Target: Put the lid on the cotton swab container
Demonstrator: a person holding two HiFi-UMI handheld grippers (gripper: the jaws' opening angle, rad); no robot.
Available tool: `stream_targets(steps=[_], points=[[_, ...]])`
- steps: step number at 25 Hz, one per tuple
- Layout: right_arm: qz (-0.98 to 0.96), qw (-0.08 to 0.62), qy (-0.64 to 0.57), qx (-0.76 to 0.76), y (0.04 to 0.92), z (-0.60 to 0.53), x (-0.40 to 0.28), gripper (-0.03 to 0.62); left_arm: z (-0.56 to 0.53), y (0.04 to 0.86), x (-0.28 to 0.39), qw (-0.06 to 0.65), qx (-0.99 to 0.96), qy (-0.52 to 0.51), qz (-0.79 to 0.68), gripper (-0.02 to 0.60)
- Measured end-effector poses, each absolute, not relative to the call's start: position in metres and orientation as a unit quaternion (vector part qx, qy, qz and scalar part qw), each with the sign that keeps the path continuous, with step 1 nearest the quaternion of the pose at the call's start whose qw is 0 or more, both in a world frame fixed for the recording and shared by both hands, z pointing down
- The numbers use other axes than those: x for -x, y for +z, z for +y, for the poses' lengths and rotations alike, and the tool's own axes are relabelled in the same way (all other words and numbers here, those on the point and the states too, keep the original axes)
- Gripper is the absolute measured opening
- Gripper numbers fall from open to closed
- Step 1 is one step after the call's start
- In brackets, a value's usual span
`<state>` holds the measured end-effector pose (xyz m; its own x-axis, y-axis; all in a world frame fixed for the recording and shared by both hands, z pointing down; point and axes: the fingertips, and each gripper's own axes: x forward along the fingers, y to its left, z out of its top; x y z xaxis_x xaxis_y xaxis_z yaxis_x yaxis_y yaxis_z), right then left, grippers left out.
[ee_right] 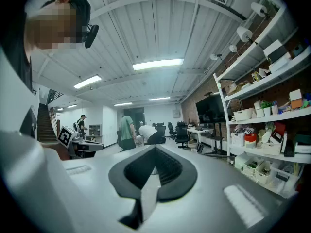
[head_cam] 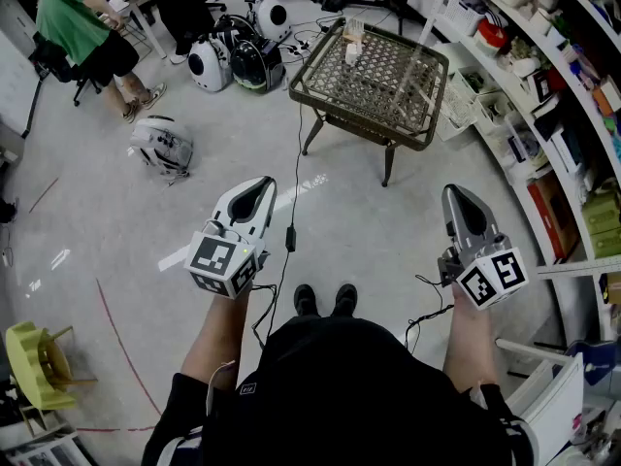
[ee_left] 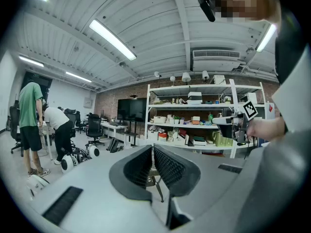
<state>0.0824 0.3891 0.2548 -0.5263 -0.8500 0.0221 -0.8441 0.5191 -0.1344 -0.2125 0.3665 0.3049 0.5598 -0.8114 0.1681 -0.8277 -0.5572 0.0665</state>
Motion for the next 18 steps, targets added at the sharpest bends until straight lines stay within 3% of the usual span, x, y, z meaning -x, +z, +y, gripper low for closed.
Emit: stream_targets(steps=[18], points=[[0.858, 0.021, -0.035, 0.512, 0.246, 0.392, -0.119, 0.006, 0.358, 0.29, 0.183, 0.056, -0.883, 0.057, -0.463, 0.018]])
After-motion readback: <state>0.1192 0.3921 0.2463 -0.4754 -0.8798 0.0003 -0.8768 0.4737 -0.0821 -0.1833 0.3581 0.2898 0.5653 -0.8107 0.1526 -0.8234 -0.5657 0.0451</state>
